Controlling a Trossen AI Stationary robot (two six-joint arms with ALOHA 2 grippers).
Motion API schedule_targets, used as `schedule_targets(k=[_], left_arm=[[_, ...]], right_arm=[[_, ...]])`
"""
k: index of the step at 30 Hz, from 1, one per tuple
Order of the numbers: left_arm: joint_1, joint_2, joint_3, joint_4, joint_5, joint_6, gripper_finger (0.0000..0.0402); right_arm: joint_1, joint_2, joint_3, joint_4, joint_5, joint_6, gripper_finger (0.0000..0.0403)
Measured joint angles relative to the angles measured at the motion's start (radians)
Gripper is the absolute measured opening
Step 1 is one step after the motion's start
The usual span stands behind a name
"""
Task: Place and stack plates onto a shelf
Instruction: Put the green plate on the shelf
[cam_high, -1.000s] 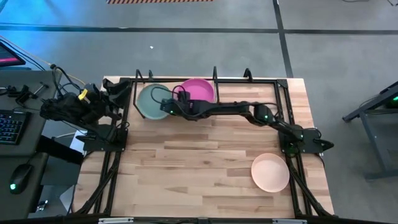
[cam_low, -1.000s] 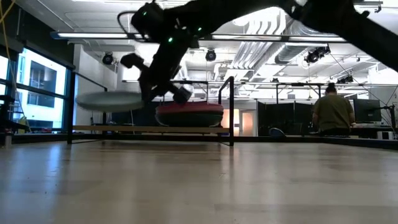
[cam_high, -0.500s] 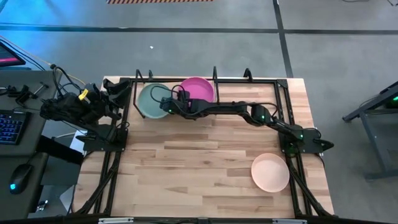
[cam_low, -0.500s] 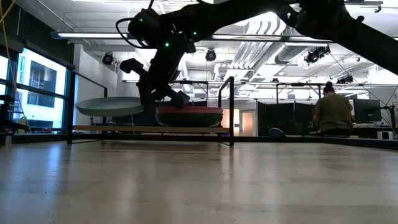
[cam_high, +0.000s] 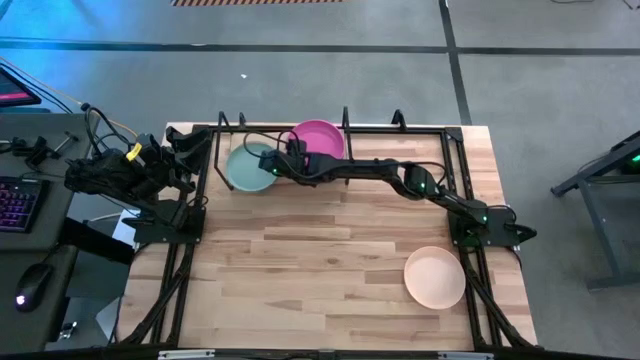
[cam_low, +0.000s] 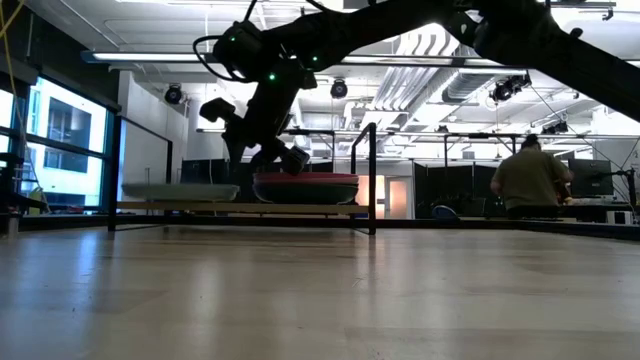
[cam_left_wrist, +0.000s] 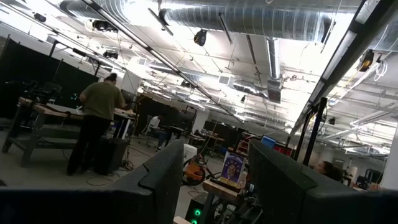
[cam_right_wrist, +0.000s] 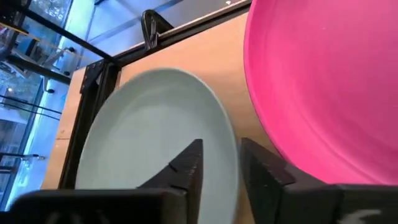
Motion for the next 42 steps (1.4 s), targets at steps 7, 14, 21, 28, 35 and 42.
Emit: schedule_targets(k=[7, 14, 21, 28, 35, 42], left_arm=[[0.0, 0.0, 0.0, 0.001, 0.0, 0.0, 0.0168], [0.0, 0.0, 0.0, 0.0, 0.0, 0.001, 0.0168], [0.0, 0.0, 0.0, -0.007, -0.002, 0.003, 0.0168], [0.0, 0.0, 0.0, -0.007, -0.007, 0.003, 0.0168], [0.0, 0.0, 0.0, -0.007, -0.008, 0.003, 0.0168], [0.0, 0.0, 0.0, -0.007, -0.009, 0.003, 0.0168]], right_arm=[[-0.022, -0.016, 0.045, 0.019, -0.039, -0.109, 0.0128], [-0.014, -0.046, 0.057, 0.021, -0.11, -0.301, 0.0129], [0.069, -0.053, 0.05, 0.051, -0.384, -0.629, 0.0086], [0.146, -0.054, -0.139, 0.267, -0.376, -0.471, 0.0012], [0.133, -0.052, -0.335, 0.511, -0.342, -0.167, 0.0001], [0.124, -0.051, -0.418, 0.6, -0.319, -0.023, 0.0]])
